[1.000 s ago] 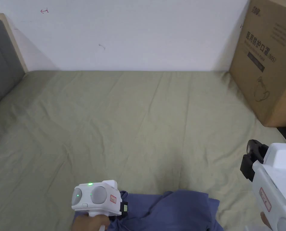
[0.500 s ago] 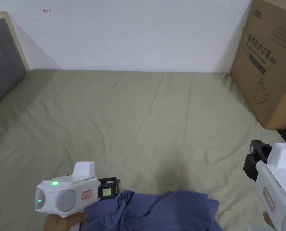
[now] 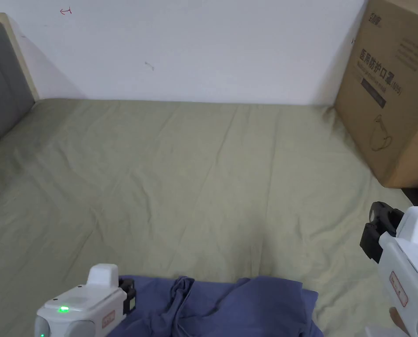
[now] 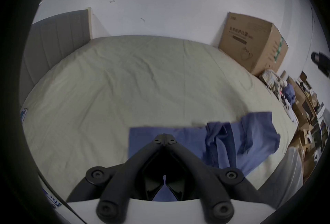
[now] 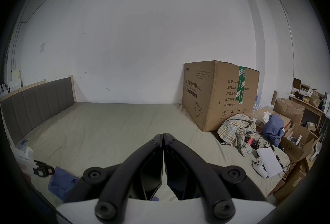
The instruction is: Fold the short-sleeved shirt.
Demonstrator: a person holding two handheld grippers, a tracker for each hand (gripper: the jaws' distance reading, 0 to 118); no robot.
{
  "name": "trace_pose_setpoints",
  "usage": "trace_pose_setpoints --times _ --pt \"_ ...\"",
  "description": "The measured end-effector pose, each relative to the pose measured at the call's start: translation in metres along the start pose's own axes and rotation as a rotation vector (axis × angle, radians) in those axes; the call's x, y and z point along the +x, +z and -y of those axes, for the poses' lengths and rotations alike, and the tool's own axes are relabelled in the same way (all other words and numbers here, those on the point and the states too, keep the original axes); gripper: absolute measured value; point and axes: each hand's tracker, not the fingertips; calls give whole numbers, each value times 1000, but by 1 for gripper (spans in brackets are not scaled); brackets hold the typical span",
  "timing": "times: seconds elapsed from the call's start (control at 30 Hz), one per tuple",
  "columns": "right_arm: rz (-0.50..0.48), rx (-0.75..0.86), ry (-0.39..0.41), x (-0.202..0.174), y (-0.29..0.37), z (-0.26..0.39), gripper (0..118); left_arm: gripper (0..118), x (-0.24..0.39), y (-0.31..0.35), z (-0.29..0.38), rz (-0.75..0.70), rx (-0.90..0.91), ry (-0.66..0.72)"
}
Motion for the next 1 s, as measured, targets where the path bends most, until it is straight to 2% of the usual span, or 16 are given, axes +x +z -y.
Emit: trace_pose_setpoints --times 0.27,0.63,0.77,0.87,1.0 --pt "17 -14 0 6 4 2 0 0 57 -40 33 111 -148 -93" --pt "53 -28 0 21 1 8 0 0 98 -62 28 99 -170 -167" --pt "48 -32 -5 20 0 10 0 0 86 -55 16 142 -192 -59" --pt "41 -28 -3 15 1 8 0 0 68 -25 0 249 -72 31" --pt "27 -21 0 9 1 5 0 0 32 5 -27 290 -34 93"
